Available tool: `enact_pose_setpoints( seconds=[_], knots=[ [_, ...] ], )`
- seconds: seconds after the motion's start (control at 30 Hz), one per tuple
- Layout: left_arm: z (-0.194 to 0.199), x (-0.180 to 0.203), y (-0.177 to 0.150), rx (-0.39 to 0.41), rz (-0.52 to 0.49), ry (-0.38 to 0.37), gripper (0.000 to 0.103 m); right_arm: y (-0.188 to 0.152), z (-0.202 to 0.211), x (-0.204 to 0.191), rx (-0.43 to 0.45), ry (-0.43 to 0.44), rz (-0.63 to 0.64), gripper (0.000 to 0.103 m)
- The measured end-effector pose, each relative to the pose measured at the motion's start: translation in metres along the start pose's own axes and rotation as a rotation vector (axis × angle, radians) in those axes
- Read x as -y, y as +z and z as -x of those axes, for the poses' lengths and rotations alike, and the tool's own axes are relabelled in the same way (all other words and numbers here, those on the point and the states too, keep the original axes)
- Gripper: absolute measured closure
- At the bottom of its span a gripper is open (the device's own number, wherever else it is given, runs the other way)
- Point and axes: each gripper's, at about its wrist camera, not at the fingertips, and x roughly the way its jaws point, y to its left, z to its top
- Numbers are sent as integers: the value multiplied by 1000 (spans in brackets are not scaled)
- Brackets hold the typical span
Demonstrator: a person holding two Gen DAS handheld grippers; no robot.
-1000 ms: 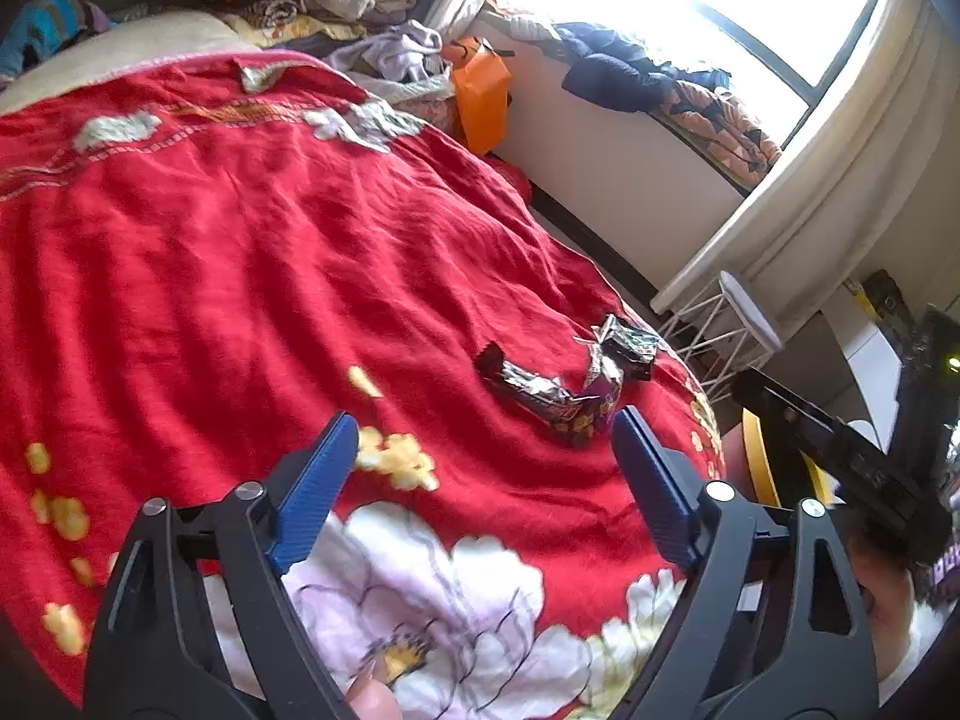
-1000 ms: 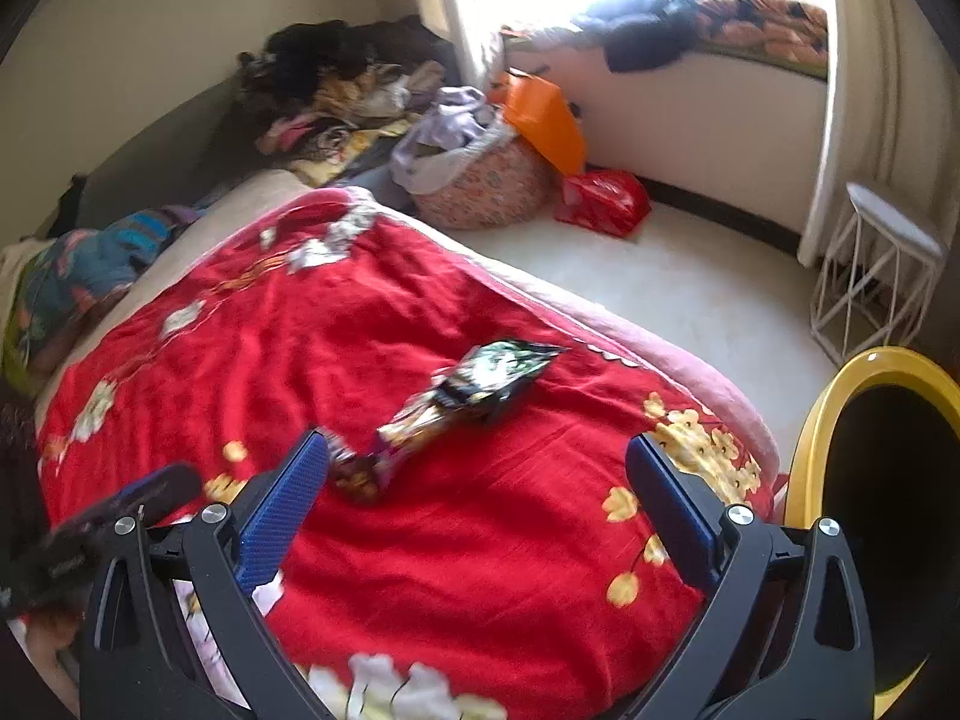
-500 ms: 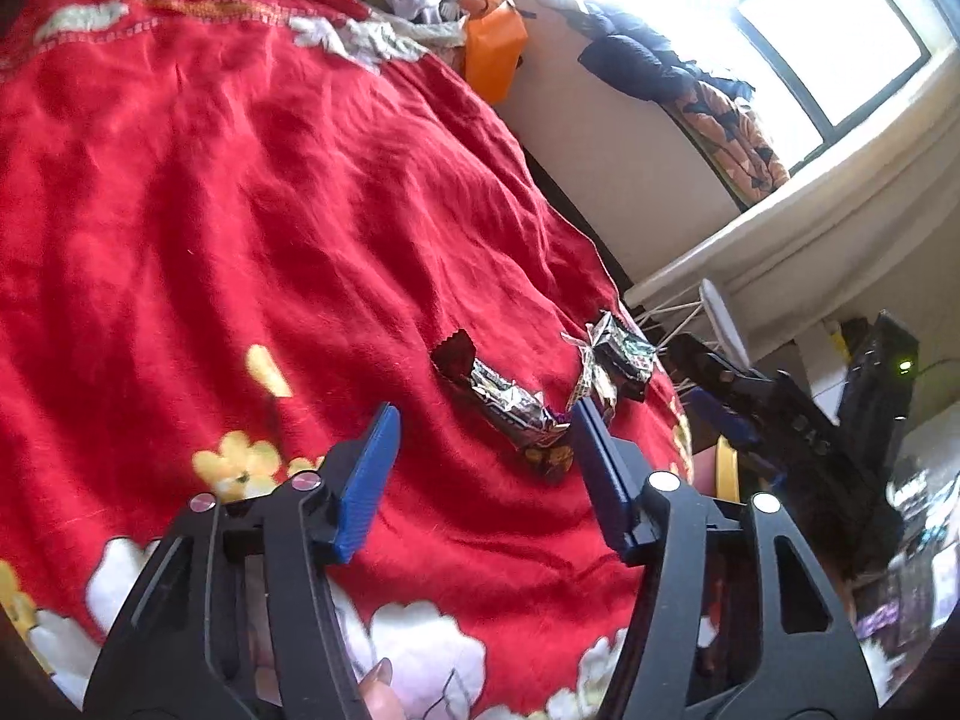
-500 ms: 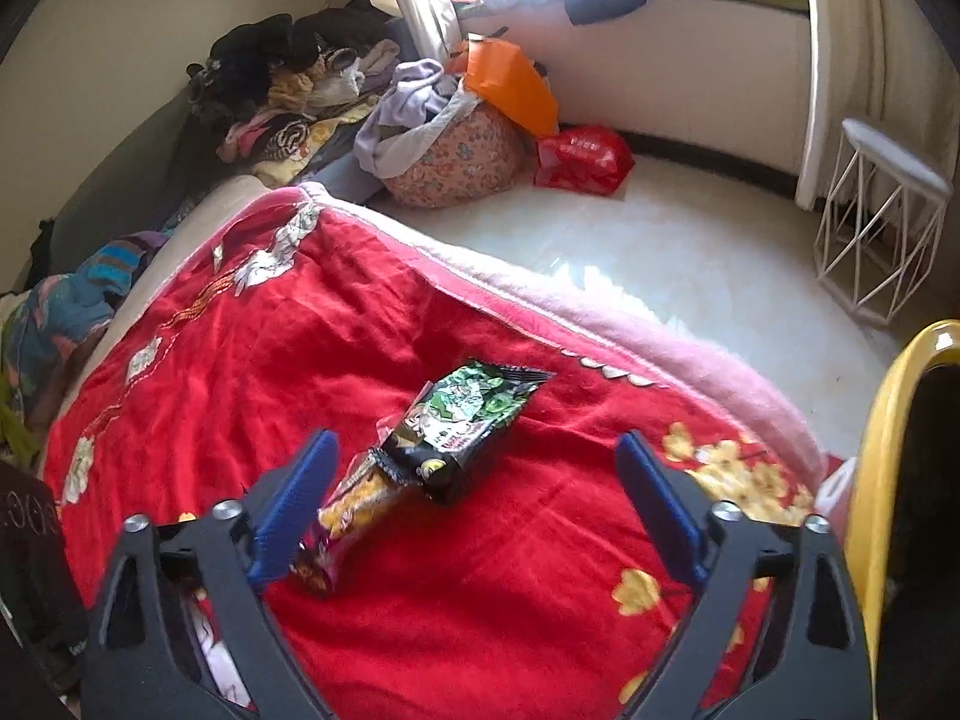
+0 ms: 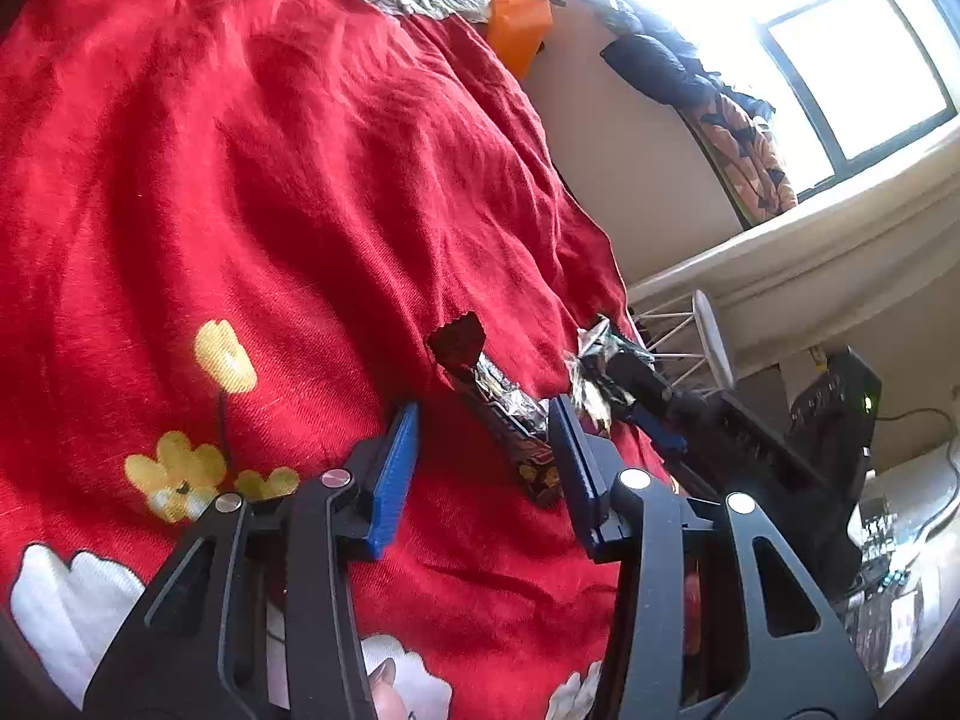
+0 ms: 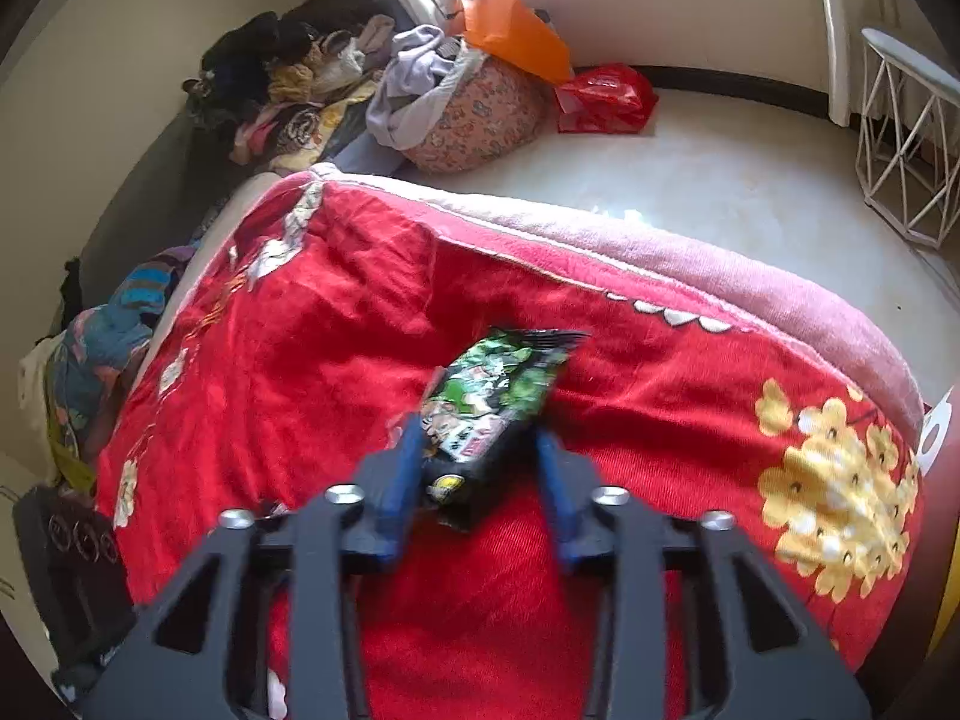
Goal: Collect trash
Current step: 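Grasp the green snack wrapper with the right gripper while the left grasps the silver wrapper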
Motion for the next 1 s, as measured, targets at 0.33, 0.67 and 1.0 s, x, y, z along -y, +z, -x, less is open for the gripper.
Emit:
enact_pose_setpoints(
  seconds=[0.33, 0.67, 1.0],
  knots=[
    [-8, 2, 5, -30, 17, -19, 85, -18, 31, 6, 46, 21, 22, 84],
    [12, 13, -8, -8, -53, -44, 99, -43, 57, -7, 55, 37, 98, 85],
    [40, 17, -13, 43, -111, -26, 100, -61, 69, -23, 44, 57, 149, 88]
  ],
)
